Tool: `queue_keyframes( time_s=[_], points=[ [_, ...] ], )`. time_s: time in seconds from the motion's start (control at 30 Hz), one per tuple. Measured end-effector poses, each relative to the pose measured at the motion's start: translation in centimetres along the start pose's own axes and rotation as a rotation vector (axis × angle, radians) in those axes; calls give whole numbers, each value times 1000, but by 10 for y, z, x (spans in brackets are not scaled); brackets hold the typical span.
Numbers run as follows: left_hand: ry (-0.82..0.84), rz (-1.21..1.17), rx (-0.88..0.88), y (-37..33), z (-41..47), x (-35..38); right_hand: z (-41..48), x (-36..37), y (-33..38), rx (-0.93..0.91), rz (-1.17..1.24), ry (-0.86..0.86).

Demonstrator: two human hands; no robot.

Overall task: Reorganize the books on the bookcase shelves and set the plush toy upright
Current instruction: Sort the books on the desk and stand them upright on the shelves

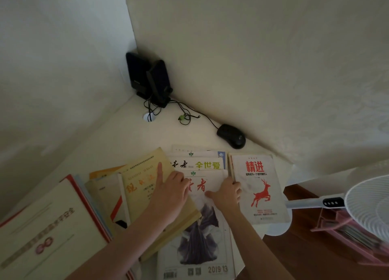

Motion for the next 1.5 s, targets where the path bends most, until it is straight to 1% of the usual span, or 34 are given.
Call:
queue_keyframes(
  time_s=[0.1, 0.2, 0.27, 0.33, 0.4, 0.5, 0.6, 0.7, 0.83, 0.9, 1.0, 1.03, 1.1, 1.13, 1.17, 1.2, 1.23, 1.27, 1.3, 1.37, 1.5],
  points=[
    [-20, -29, -15, 6, -4, 2, 5, -10, -3, -15, 109, 11],
    [9, -88, -48, 10, -8, 10, 3, -16, -5, -92, 185, -37],
    [58, -99, -73, 13, -8, 17, -2, -17, -9, -166, 279, -69],
    [147, -137, -113, 12, -8, 24, -8, -18, -9, -231, 365, -71],
    [221, -194, -166, 10, -7, 27, -13, -19, -4, -297, 420, -32],
    [264, -239, -231, 8, -6, 31, -15, -12, 0, -344, 459, 66],
    [296, -379, -285, 8, -9, 32, -21, -7, 1, -389, 482, 59],
    [225, -533, -353, 15, -13, 25, -39, -19, 7, -409, 495, -2],
    [98, -623, -350, 19, -17, 11, -59, -61, 15, -476, 392, -132],
    [42, -675, -348, 21, -18, 3, -68, -85, 12, -494, 443, -159],
    [-1, -791, -375, 22, -19, -11, -78, -113, -4, -469, 606, -134],
    [23, -867, -422, 25, -18, -13, -80, -122, -9, -462, 655, -130],
    [122, -1057, -539, 29, -17, -17, -84, -141, -15, -466, 739, -110],
    [193, -1125, -550, 28, -16, -20, -85, -150, -16, -476, 778, -96],
    [271, -1187, -523, 22, -14, -24, -87, -157, -15, -484, 813, -81],
    [335, -1270, -457, 14, -12, -29, -90, -163, -11, -496, 842, -61],
    [361, -1360, -383, 5, -8, -35, -93, -167, -6, -516, 859, -37],
    [349, -1439, -352, -1, -5, -42, -96, -170, -2, -533, 868, -17],
    [315, -1496, -360, -5, -1, -49, -99, -173, 2, -554, 873, 1],
    [195, -1528, -374, -8, 7, -64, -105, -183, 11, -598, 896, -4],
    [-56, -1581, -301, -11, 13, -100, -104, -197, 28, -689, 928, 5]
  ],
)
Point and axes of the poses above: each hand's wrist, its own z-axis towards the middle knuckle, its own x-axis out of the palm, y = z × x, the point moved 7 cm from there along z, towards the middle knuckle, and after that the axes turned 7 degrees about -z, right-handed, at the moved point
